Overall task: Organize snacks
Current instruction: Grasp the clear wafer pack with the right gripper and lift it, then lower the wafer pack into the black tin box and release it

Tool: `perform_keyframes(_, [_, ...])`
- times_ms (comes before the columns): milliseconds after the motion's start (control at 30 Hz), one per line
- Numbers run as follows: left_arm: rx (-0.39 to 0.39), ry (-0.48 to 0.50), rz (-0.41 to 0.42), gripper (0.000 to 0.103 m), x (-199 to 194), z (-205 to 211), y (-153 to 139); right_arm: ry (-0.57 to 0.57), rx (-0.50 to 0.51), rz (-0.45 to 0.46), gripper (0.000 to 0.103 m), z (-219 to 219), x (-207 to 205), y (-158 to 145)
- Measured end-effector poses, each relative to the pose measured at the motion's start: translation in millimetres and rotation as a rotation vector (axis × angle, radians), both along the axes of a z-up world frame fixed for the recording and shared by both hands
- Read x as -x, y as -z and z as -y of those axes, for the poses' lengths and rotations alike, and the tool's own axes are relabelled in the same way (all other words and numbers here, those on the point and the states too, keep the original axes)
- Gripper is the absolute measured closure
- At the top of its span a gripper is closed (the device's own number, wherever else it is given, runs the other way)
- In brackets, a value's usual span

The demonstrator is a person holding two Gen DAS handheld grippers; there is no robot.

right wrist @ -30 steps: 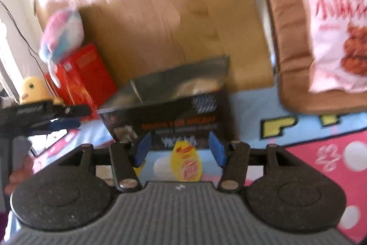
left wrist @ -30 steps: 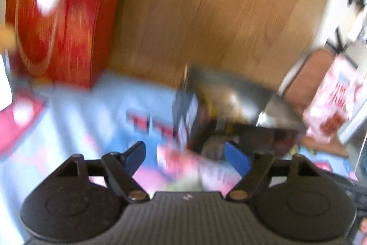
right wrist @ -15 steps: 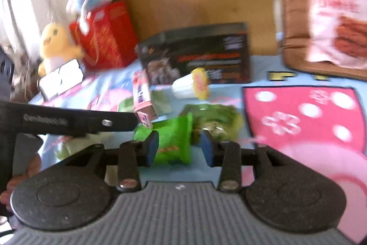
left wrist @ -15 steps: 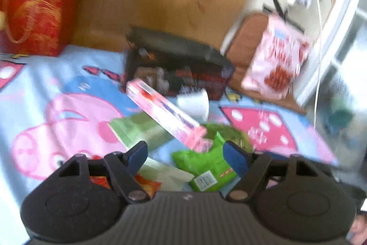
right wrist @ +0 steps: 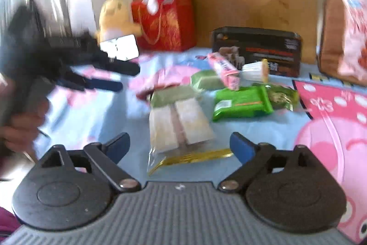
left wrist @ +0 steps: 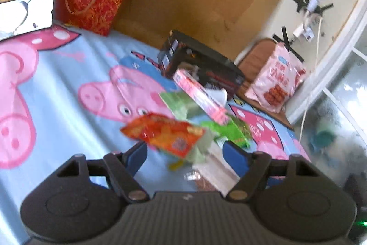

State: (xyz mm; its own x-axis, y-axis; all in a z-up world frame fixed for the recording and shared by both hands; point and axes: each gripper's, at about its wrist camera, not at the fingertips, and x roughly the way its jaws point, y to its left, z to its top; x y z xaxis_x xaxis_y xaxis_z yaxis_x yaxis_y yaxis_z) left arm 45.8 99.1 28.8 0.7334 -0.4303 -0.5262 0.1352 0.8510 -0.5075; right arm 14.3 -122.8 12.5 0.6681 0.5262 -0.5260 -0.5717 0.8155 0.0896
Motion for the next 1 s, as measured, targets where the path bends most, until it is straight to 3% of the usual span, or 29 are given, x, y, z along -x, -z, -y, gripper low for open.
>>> perform_keyframes(33, [0.001, 0.011, -0.005, 0.029, 2, 1, 2, 0.022, 0.057, 0.014, 0.009, -10, -3, 5])
perform_keyframes(100, [0.002, 0.037, -0.012, 0.029, 4, 4, 5, 0.06, 0.134, 0.05, 0.023, -19, -8, 11])
perform_keyframes(233, [0.024, 0.12, -0.031, 0.029, 4, 16, 12, 0.033, 0.116, 0.026, 0.032, 10, -9, 8])
perform_keyframes(367, [0.05, 0.256, -0.045, 0.027, 0, 47, 14, 0.072, 0.186, 0.062, 0.03, 54, 4, 7])
perform_keyframes(433, [0.017, 0.315, -0.016, 0.026, -1, 70, 8, 0.175, 0.247, 0.108, 0.018, 78, 15, 4])
perform_keyframes(500, [-0.019, 0.361, 0.004, 0.026, -7, 94, 1, 0.334, 0.293, 0.159, 0.016, 101, 15, 5])
perform_keyframes(600, [-0.043, 0.406, -0.008, 0.026, -23, 123, -3, 0.416, 0.176, 0.092, 0.016, 135, 17, 1])
perform_keyframes(700, [-0.032, 0.435, -0.06, 0.026, -36, 144, 1, 0.374, 0.092, 0.04, 0.018, 138, 22, 8])
perform_keyframes(800, [0.006, 0.444, -0.141, 0.026, -44, 152, 7, 0.31, 0.148, 0.071, 0.018, 120, 22, 16])
perform_keyframes(900, [0.011, 0.431, -0.165, 0.026, -47, 154, 12, 0.251, 0.16, 0.077, 0.018, 113, 9, 16])
perform_keyframes(1000, [0.022, 0.43, -0.185, 0.038, -51, 158, 20, 0.2, 0.148, 0.04, 0.021, 111, -6, 20])
